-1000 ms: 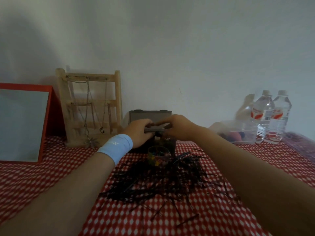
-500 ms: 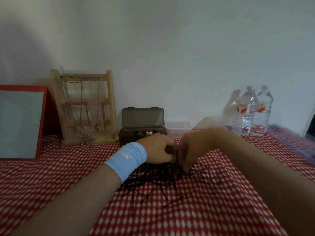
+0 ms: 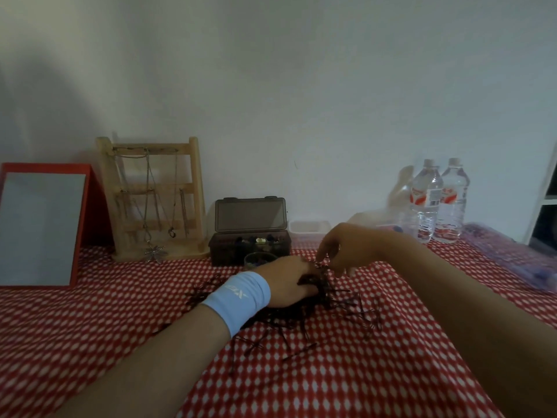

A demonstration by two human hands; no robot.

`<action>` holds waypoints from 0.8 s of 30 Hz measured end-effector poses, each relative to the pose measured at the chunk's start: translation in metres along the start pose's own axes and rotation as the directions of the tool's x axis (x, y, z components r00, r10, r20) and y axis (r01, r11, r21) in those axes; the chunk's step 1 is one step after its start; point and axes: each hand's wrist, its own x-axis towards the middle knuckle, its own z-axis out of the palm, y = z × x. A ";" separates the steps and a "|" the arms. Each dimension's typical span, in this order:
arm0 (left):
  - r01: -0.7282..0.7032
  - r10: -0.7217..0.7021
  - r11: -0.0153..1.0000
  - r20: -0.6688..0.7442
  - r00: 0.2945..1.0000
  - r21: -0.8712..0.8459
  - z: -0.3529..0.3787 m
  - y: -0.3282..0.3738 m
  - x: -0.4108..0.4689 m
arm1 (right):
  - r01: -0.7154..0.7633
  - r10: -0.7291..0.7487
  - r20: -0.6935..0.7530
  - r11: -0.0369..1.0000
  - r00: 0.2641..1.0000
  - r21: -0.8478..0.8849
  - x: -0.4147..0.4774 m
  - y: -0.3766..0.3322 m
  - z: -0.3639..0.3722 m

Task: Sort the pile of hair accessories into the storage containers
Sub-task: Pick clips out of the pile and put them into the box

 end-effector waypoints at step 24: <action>0.433 -0.458 0.889 -0.315 0.831 -0.150 -0.008 -0.080 -0.023 | 0.189 -0.175 -0.351 0.982 0.920 0.005 0.075 -0.065 0.047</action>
